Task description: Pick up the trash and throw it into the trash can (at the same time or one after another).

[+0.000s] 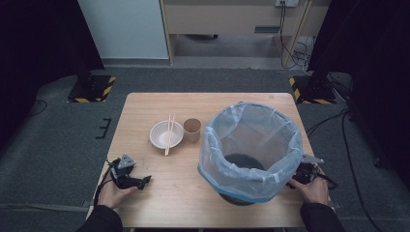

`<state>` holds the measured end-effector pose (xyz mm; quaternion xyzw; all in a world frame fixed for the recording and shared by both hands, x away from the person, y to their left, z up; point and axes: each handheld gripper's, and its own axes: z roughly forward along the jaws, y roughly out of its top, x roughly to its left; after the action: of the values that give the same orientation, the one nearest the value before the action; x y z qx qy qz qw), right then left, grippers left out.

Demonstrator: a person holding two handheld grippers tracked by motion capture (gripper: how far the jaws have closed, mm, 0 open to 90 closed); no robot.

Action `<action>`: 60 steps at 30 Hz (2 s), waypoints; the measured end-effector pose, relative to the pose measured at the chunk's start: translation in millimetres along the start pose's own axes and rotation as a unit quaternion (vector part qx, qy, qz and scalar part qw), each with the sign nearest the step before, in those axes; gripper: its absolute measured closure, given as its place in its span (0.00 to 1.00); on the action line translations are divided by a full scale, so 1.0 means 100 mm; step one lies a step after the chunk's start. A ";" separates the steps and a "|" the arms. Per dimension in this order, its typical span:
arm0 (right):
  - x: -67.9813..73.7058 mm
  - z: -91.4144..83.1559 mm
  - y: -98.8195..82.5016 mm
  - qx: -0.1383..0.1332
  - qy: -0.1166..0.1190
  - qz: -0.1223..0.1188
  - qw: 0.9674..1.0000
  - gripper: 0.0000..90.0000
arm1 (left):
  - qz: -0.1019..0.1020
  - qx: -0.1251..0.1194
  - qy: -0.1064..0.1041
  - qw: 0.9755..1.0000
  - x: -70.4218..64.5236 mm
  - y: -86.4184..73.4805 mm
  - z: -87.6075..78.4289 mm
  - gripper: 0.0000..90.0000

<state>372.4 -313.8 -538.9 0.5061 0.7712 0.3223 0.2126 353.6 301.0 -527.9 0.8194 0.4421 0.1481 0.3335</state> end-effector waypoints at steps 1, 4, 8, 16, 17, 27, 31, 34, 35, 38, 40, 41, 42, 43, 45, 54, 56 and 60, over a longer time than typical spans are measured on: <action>0.00 0.00 0.00 0.000 0.000 0.000 1.000 0.02 | 0.000 0.000 0.000 1.000 0.00 0.00 0.00 0.15; 0.00 0.00 0.00 0.000 0.002 0.001 1.000 0.03 | -0.011 0.001 -0.001 1.000 -0.01 0.01 -0.04 0.17; 0.01 -0.02 -0.01 -0.002 0.006 -0.004 1.000 0.04 | -0.006 -0.010 0.001 1.000 -0.04 0.06 -0.08 0.18; 0.02 -0.02 -0.02 0.000 0.007 -0.005 1.000 0.04 | -0.012 -0.036 0.004 0.999 -0.12 0.14 -0.18 0.19; 0.02 -0.02 -0.02 0.000 0.008 -0.005 1.000 0.04 | -0.012 -0.038 0.004 0.999 -0.12 0.14 -0.19 0.19; 0.02 -0.02 -0.02 0.000 0.008 -0.005 1.000 0.03 | -0.030 -0.094 0.023 0.995 -0.11 0.28 -0.39 0.18; 0.02 -0.02 -0.02 0.000 0.010 -0.006 1.000 0.03 | -0.034 -0.112 0.025 0.993 -0.13 0.36 -0.48 0.18; 0.02 -0.02 -0.02 0.000 0.012 -0.007 1.000 0.03 | -0.040 -0.129 0.027 0.990 -0.18 0.43 -0.54 0.18; 0.02 -0.02 -0.02 0.000 0.012 -0.008 1.000 0.03 | -0.039 -0.132 0.028 0.990 -0.20 0.44 -0.56 0.18; 0.02 -0.02 -0.02 -0.001 0.014 -0.011 1.000 0.03 | -0.037 -0.148 0.034 0.988 -0.23 0.51 -0.61 0.19; 0.03 -0.02 -0.02 0.000 0.015 -0.010 1.000 0.03 | -0.035 -0.163 0.035 0.985 -0.25 0.56 -0.65 0.19; 0.04 -0.02 -0.02 0.000 0.016 -0.010 1.000 0.03 | -0.033 -0.170 0.037 0.984 -0.26 0.58 -0.66 0.19; 0.04 -0.03 -0.02 0.000 0.016 -0.010 1.000 0.03 | -0.033 -0.174 0.038 0.983 -0.26 0.59 -0.67 0.19; 0.04 -0.03 -0.02 0.001 0.016 -0.010 1.000 0.03 | -0.035 -0.177 0.038 0.983 -0.26 0.61 -0.68 0.19; 0.04 -0.03 -0.02 0.000 0.016 -0.012 1.000 0.03 | -0.038 -0.186 0.038 0.981 -0.26 0.65 -0.69 0.20; 0.05 -0.03 -0.03 0.000 0.016 -0.012 1.000 0.03 | -0.030 -0.206 0.049 0.977 -0.27 0.85 -0.65 0.22; 0.05 -0.03 -0.03 0.000 0.017 -0.012 1.000 0.03 | -0.026 -0.207 0.047 0.977 -0.27 0.92 -0.62 0.22; 0.06 -0.03 -0.03 0.000 0.017 -0.013 1.000 0.03 | -0.021 -0.214 0.046 0.975 -0.26 1.03 -0.57 0.23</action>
<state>366.2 -310.2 -538.8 0.4909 0.7810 0.3281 0.2036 372.4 263.6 -415.0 0.7115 0.4325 0.2699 0.4837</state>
